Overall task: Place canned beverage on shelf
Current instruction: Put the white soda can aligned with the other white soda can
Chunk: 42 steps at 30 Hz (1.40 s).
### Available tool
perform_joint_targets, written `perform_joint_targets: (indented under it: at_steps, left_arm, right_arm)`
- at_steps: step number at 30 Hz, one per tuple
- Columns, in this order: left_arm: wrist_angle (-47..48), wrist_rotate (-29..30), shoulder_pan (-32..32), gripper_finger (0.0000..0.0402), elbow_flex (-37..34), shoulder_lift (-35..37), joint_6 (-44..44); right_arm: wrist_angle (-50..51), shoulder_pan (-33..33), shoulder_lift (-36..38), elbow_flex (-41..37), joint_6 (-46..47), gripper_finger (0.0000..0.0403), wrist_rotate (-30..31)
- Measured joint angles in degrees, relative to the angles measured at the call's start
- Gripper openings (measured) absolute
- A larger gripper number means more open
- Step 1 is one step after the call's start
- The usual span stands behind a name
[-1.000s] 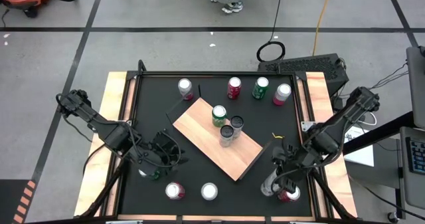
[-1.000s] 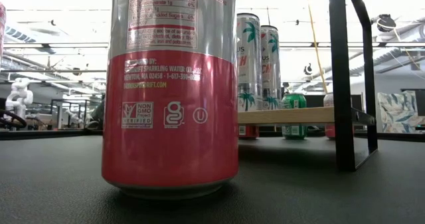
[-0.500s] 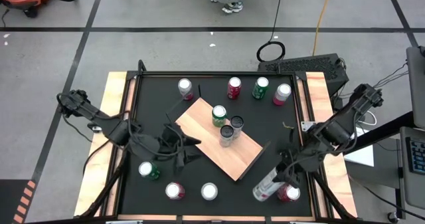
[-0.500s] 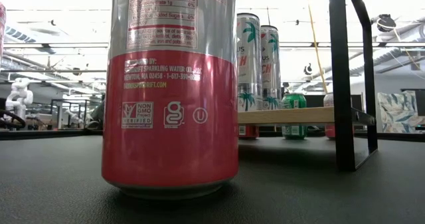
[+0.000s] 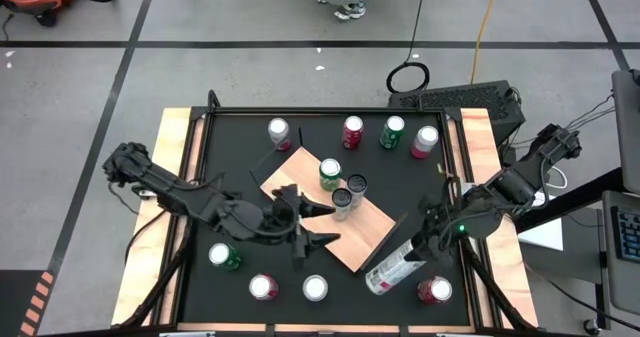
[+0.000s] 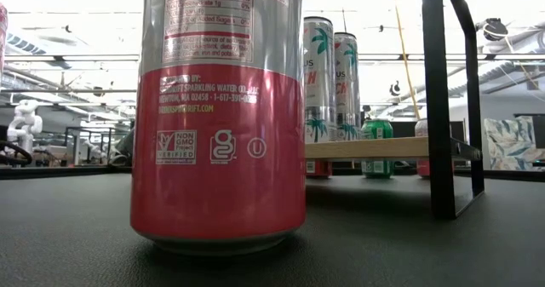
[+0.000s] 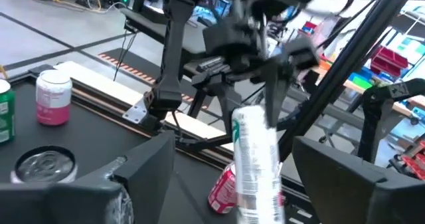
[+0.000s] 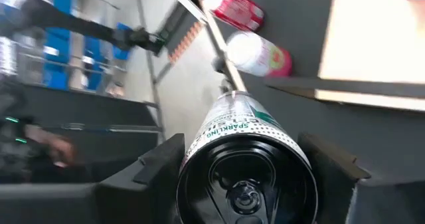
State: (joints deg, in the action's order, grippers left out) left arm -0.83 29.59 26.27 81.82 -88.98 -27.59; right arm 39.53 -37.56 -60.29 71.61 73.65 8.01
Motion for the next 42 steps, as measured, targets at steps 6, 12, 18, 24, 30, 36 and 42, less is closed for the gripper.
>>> perform_joint_targets:
  at_steps: [6, 12, 18, 24, 30, 36, 42]
  left_arm:
    - [-0.07, -0.47, 0.18, 0.0335, 5.08, -4.56, 7.21]
    - [0.43, -0.39, 0.23, 0.0368, 8.78, -6.22, 13.25]
    - [5.83, -0.48, -0.05, 0.0384, 8.83, -6.24, 14.01]
    - [11.48, -1.04, 0.01, 0.0384, 8.83, -6.26, 13.42]
    - [14.06, -0.24, -0.02, 0.0384, 8.83, -6.26, 13.40]
    - [16.32, 3.76, -0.01, 0.0384, 8.81, -6.26, 14.06]
    - [16.43, 6.14, -0.06, 0.0374, 8.81, -6.26, 14.86]
  right_arm:
    - [-6.72, 1.35, 0.80, 0.00, -1.13, 0.0224, 4.10]
    - [-10.58, 2.74, 0.87, 0.00, -2.49, 0.0226, 8.34]
    - [-12.95, 4.15, 0.85, 0.00, -3.40, 0.0225, 12.26]
    - [-15.91, 5.86, 0.74, 0.00, -4.98, 0.0226, 14.78]
    - [-17.51, 7.61, 0.60, 0.00, -6.21, 0.0228, 14.69]
    - [-18.96, 8.95, 0.52, 0.00, -7.50, 0.0227, 14.73]
    - [-19.93, 9.53, 0.50, 0.00, -8.12, 0.0228, 14.73]
